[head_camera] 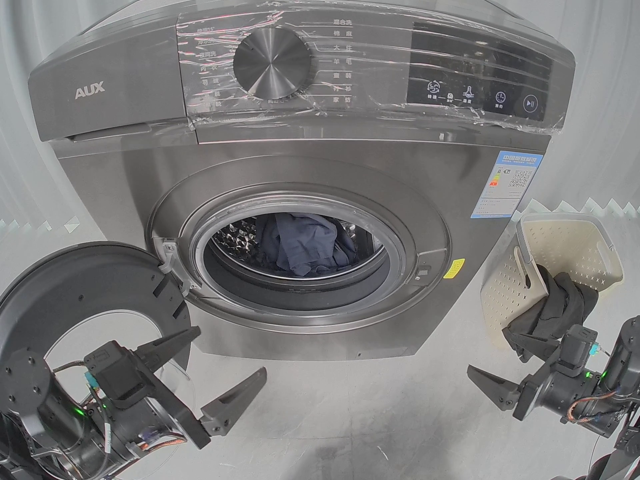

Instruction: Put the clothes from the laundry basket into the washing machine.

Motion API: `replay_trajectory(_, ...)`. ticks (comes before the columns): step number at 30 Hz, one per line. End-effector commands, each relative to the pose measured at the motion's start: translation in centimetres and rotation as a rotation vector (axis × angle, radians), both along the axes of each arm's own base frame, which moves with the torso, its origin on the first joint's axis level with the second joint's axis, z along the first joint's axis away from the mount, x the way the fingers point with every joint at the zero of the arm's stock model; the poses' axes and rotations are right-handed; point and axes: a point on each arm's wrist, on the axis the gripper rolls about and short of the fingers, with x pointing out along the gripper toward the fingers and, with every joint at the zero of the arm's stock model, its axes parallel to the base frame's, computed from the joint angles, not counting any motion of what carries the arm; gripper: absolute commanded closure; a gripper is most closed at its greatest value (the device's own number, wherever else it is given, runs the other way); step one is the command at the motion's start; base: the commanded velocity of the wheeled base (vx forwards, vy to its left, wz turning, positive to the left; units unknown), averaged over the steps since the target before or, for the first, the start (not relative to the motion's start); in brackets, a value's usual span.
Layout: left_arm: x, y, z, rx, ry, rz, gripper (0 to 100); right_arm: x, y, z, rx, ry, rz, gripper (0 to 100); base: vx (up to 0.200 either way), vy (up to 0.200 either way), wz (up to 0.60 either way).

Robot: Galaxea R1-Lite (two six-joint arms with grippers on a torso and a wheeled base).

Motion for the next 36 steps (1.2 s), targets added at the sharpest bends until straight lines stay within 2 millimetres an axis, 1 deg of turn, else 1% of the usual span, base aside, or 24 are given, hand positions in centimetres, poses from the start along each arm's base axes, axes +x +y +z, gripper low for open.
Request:
replay_trajectory(1, -1.7, 3.9, 1.7, 0.034, -0.100, 0.114, 0, -3.4, -3.2, 1.2, 0.016, -0.037, -0.106, 0, -0.200, 0.000, 0.00)
replay_trajectory(5, -3.7, 5.8, 1.8, 0.056, -0.101, 0.126, 0, -4.4, -4.6, 1.4, 0.030, -0.048, -0.174, 0, -0.200, 0.000, 0.00)
replay_trajectory(6, -3.7, 5.8, 1.8, 0.056, -0.101, 0.126, 0, -4.4, -4.6, 1.4, 0.030, -0.048, -0.174, 0, -0.200, 0.000, 0.00)
replay_trajectory(7, -4.5, 6.7, 1.5, 0.074, -0.092, 0.141, 0, -5.0, -5.2, 1.3, 0.029, -0.052, -0.196, 0, -0.200, 0.000, 0.00)
replay_trajectory(10, -5.2, 7.6, 1.0, 0.101, -0.066, 0.177, 0, -5.8, -6.0, 1.2, 0.026, -0.053, -0.234, 0, -0.200, 0.000, 0.00)
replay_trajectory(14, -6.7, 9.1, 0.7, 0.096, -0.073, 0.234, 0, -8.0, -7.8, 0.8, 0.040, -0.090, -0.311, 0, -0.200, 0.000, 0.00)
replay_trajectory(16, -7.2, 9.7, 0.4, 0.095, -0.074, 0.265, 0, -9.2, -8.5, 0.1, 0.026, -0.082, -0.352, 0, -0.200, 0.000, 0.00)
replay_trajectory(18, -7.9, 10.3, 0.2, 0.084, -0.087, 0.294, 0, -10.3, -9.0, -0.5, 0.017, -0.096, -0.388, 0, 0.000, 0.000, 0.00)
replay_trajectory(21, -8.7, 10.9, -0.3, 0.089, -0.081, 0.333, 0, -11.6, -9.5, -1.3, 0.011, -0.129, -0.423, 0, 0.000, 0.000, 0.00)
replay_trajectory(22, -8.8, 11.0, -0.4, 0.090, -0.080, 0.335, 0, -11.7, -9.5, -1.3, 0.009, -0.129, -0.425, 0, 0.000, 0.000, 0.00)
replay_trajectory(23, -9.3, 11.4, -0.9, 0.105, -0.064, 0.379, 0, -12.3, -9.7, -1.8, 0.000, -0.141, -0.453, 0, 0.000, 0.000, 0.00)
replay_trajectory(25, -9.8, 11.8, -1.2, 0.109, -0.076, 0.443, 0, -13.0, -9.8, -2.4, -0.013, -0.150, -0.471, 0, 0.000, 0.000, 0.00)
replay_trajectory(28, -10.8, 12.2, -1.9, 0.111, -0.088, 0.505, 0, -14.0, -9.9, -3.1, -0.034, -0.165, -0.477, 0, 0.000, -0.200, 0.00)
replay_trajectory(30, -11.5, 12.3, -2.8, 0.121, -0.068, 0.513, 0, -14.2, -9.9, -3.1, -0.031, -0.167, -0.489, 0, 0.000, -0.200, 0.00)
replay_trajectory(31, -11.6, 12.4, -2.8, 0.124, -0.066, 0.514, 0, -14.2, -9.9, -3.1, -0.031, -0.164, -0.490, 0, 0.000, -0.200, 0.00)
replay_trajectory(32, -12.4, 12.5, -3.9, 0.133, -0.055, 0.513, 0, -14.2, -9.9, -3.0, -0.030, -0.168, -0.498, 0, 0.000, -0.200, 0.00)
replay_trajectory(33, -12.4, 12.5, -3.9, 0.133, -0.055, 0.513, 0, -14.2, -9.9, -3.0, -0.030, -0.168, -0.498, 0, 0.000, -0.200, 0.00)
replay_trajectory(34, -12.9, 12.4, -4.7, 0.144, -0.037, 0.499, 0, -14.2, -9.9, -3.1, -0.037, -0.170, -0.503, 0, 0.000, -0.200, 0.00)
replay_trajectory(36, -13.0, 12.3, -4.8, 0.140, -0.040, 0.522, 0, -14.2, -10.0, -3.0, -0.057, -0.172, -0.544, 0, 0.000, -0.200, 0.00)
